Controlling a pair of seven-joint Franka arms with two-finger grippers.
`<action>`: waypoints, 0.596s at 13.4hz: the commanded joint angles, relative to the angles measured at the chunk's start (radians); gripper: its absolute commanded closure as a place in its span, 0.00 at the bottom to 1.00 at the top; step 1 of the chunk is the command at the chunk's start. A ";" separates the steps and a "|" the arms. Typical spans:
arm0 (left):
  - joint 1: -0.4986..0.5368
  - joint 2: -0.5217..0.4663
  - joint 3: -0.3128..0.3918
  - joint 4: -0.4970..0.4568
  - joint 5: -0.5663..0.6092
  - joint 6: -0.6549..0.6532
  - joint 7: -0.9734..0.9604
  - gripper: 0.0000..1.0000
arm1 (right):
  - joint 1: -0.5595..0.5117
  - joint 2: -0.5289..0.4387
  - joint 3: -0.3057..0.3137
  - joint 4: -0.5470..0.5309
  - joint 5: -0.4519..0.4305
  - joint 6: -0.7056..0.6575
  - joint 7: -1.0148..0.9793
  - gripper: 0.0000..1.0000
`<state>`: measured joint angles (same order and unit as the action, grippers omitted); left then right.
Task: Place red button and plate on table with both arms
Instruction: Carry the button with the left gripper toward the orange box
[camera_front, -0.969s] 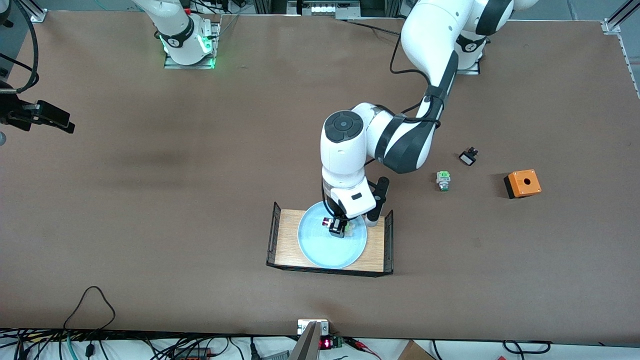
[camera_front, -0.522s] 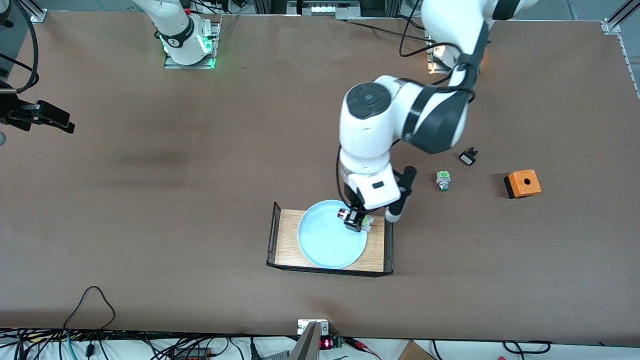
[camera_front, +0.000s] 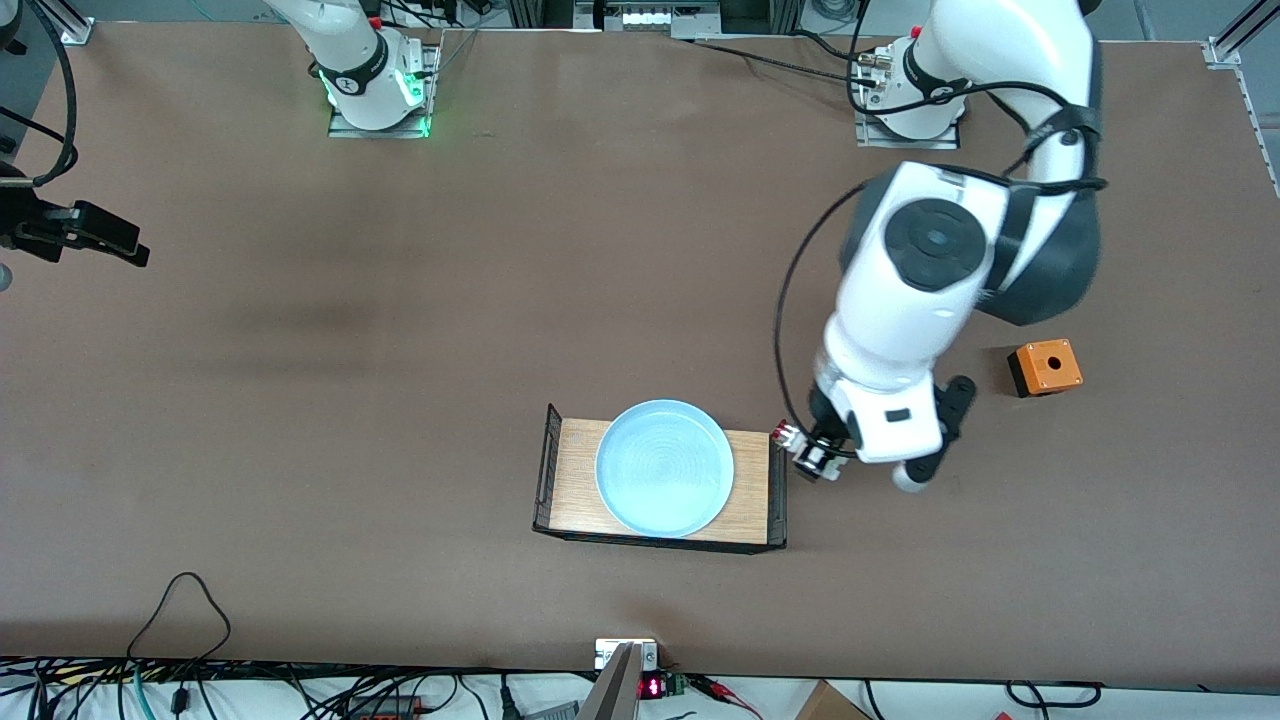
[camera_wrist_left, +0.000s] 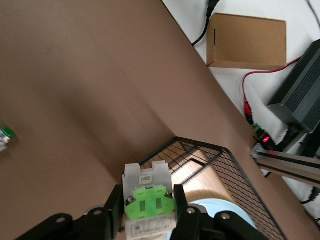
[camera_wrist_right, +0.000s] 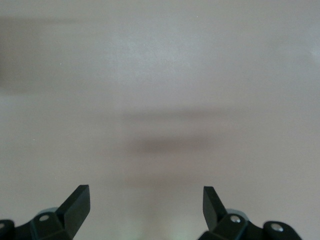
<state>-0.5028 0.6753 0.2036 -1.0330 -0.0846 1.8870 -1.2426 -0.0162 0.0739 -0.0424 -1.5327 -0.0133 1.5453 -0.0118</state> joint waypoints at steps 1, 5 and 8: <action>0.056 -0.114 -0.009 -0.175 -0.043 0.001 0.205 1.00 | -0.005 -0.013 0.006 -0.012 0.001 0.002 -0.003 0.00; 0.139 -0.146 -0.009 -0.317 -0.049 0.003 0.460 1.00 | -0.004 -0.014 0.006 -0.012 0.001 -0.001 0.000 0.00; 0.199 -0.149 -0.009 -0.371 -0.049 0.003 0.635 1.00 | -0.004 -0.014 0.006 -0.012 0.001 0.001 0.001 0.00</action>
<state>-0.3372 0.5796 0.2051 -1.3230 -0.1102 1.8824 -0.7248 -0.0156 0.0739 -0.0417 -1.5327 -0.0133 1.5449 -0.0118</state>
